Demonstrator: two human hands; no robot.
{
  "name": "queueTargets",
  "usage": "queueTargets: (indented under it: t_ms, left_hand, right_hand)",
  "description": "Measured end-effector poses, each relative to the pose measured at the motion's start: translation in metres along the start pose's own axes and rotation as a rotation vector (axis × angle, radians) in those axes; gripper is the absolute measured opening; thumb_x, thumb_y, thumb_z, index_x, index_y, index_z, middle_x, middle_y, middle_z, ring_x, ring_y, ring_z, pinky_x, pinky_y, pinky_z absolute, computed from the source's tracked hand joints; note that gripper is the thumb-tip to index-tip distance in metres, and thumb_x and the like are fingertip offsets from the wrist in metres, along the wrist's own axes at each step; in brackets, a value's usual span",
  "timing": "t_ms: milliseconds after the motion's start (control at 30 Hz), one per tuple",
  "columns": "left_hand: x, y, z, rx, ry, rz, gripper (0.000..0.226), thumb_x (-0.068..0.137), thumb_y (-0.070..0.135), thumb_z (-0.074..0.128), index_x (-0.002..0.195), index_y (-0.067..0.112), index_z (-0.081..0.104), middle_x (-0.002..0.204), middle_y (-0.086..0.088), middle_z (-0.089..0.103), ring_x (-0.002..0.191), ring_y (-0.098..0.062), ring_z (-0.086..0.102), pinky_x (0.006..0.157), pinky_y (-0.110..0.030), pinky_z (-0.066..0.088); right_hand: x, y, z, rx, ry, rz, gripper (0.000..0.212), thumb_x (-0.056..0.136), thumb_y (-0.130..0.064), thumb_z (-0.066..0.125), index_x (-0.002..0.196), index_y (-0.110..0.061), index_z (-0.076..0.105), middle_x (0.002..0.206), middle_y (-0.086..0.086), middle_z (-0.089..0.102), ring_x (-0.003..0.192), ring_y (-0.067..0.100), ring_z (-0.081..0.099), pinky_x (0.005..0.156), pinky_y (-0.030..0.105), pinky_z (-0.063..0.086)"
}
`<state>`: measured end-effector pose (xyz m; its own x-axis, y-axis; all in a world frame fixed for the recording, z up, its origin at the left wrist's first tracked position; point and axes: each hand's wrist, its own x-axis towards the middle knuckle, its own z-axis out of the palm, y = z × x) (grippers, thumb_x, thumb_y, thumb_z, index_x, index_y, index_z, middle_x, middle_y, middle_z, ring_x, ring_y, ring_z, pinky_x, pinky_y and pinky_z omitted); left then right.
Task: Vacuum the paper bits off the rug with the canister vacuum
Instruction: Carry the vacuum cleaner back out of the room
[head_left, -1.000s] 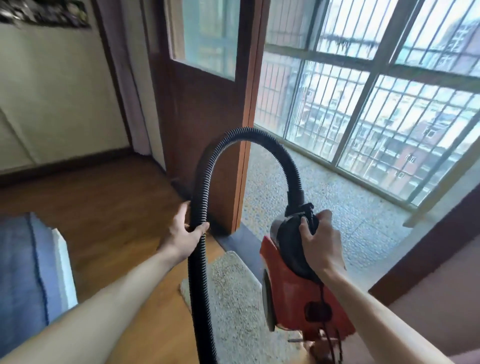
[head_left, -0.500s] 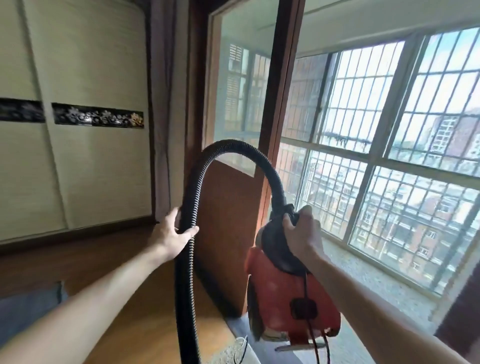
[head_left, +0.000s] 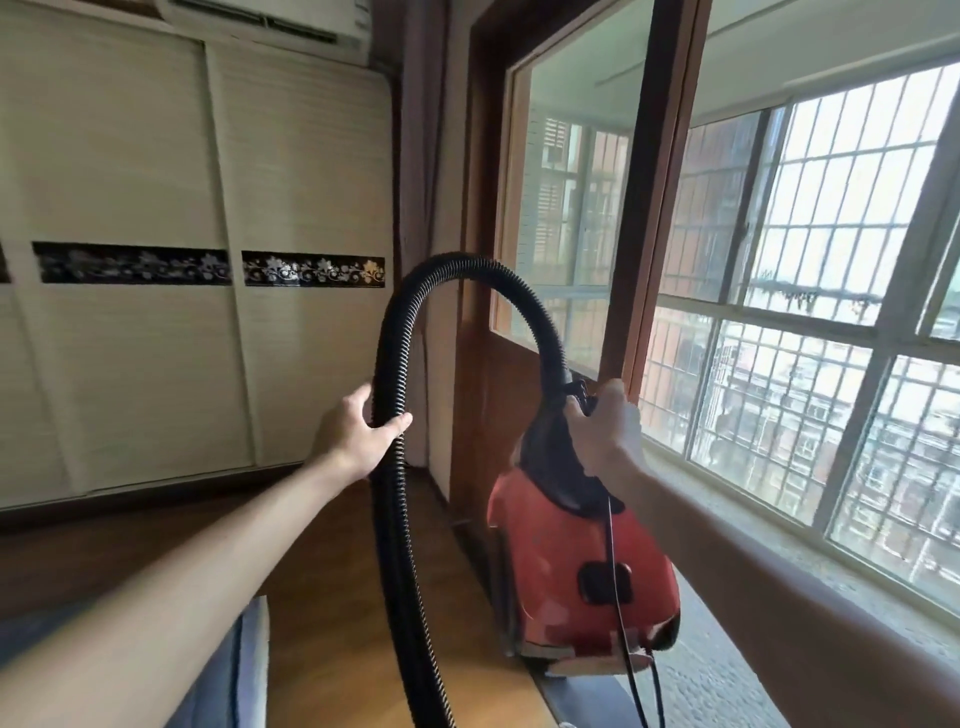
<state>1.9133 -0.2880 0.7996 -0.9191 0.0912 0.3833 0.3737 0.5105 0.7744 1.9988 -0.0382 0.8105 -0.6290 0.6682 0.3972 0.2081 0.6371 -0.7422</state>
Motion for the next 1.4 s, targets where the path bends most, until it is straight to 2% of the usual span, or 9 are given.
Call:
queueTargets:
  t_ms: [167,333,467,633,767,867,1000,1333,1400]
  left_hand:
    - [0.042,-0.025,0.003,0.035,0.034,-0.051,0.055,0.085,0.031,0.075,0.136,0.022,0.057,0.126,-0.004,0.067,0.114,-0.029,0.061,0.083,-0.025,0.041]
    - [0.090,-0.042,0.015,0.082,0.058,-0.125,0.064,0.085,0.029,0.075,0.144,0.021,0.050,0.133,-0.004,0.062,0.116,-0.027,0.060,0.078,-0.027,0.045]
    - [0.116,-0.050,0.017,0.097,0.116,-0.175,0.069,0.083,0.035,0.076,0.145,0.020,0.049,0.138,-0.004,0.059,0.121,-0.028,0.058,0.094,-0.035,0.051]
    - [0.145,-0.070,0.006,0.121,0.185,-0.201,0.073,0.077,0.044,0.076,0.143,0.024,0.050,0.130,-0.007,0.065,0.110,-0.030,0.064,0.086,-0.045,0.057]
    - [0.170,-0.080,0.005,0.109,0.242,-0.210,0.069,0.084,0.032,0.075,0.145,0.015,0.046,0.134,-0.010,0.061,0.114,-0.031,0.062,0.089,-0.042,0.055]
    - [0.191,-0.091,0.009,0.103,0.238,-0.208,0.068,0.086,0.028,0.074,0.145,0.011,0.046,0.139,-0.011,0.058,0.123,-0.030,0.057,0.094,-0.028,0.045]
    - [0.224,-0.113,0.009,0.112,0.235,-0.219,0.074,0.086,0.030,0.074,0.149,0.010,0.039,0.149,-0.010,0.048,0.136,-0.028,0.046,0.105,-0.031,0.038]
    - [0.356,-0.201,0.003,0.114,0.187,-0.192,0.060,0.087,0.024,0.073,0.141,0.012,0.050,0.135,-0.010,0.061,0.123,-0.031,0.056,0.090,-0.027,0.040]
    - [0.387,-0.218,0.002,0.118,0.172,-0.183,0.060,0.086,0.027,0.073,0.141,0.017,0.051,0.127,-0.008,0.065,0.112,-0.029,0.060,0.083,-0.025,0.041]
  right_hand:
    - [0.031,-0.005,0.048,0.036,-0.087,-0.025,0.030,0.093,-0.037,0.056,0.101,-0.014,0.039,0.094,0.011,0.061,0.078,0.034,0.066,0.062,0.053,0.059]
    - [0.080,-0.007,0.098,0.064,-0.174,-0.021,0.032,0.092,-0.039,0.056,0.100,-0.013,0.039,0.095,0.011,0.060,0.076,0.036,0.066,0.058,0.052,0.059]
    - [0.109,-0.018,0.134,0.104,-0.225,-0.066,0.030,0.093,-0.036,0.056,0.100,-0.014,0.037,0.099,0.014,0.062,0.084,0.038,0.067,0.067,0.053,0.059]
    - [0.139,-0.035,0.168,0.126,-0.273,-0.119,0.031,0.094,-0.036,0.055,0.106,-0.012,0.039,0.105,0.015,0.062,0.094,0.038,0.064,0.078,0.052,0.057]
    - [0.160,-0.047,0.197,0.176,-0.292,-0.147,0.033,0.093,-0.036,0.056,0.107,-0.011,0.040,0.102,0.017,0.061,0.093,0.038,0.063,0.078,0.053,0.056]
    - [0.174,-0.055,0.221,0.197,-0.302,-0.149,0.032,0.093,-0.035,0.057,0.106,-0.011,0.040,0.099,0.016,0.061,0.089,0.036,0.062,0.074,0.052,0.057]
    - [0.195,-0.064,0.259,0.190,-0.289,-0.140,0.034,0.089,-0.040,0.059,0.101,-0.015,0.040,0.096,0.014,0.060,0.087,0.036,0.062,0.068,0.053,0.058]
    - [0.265,-0.100,0.379,0.122,-0.298,-0.146,0.031,0.090,-0.039,0.058,0.100,-0.015,0.040,0.092,0.012,0.058,0.085,0.036,0.063,0.067,0.052,0.058]
    - [0.281,-0.107,0.402,0.095,-0.292,-0.137,0.032,0.090,-0.041,0.058,0.099,-0.016,0.040,0.089,0.009,0.057,0.083,0.035,0.063,0.063,0.052,0.059]
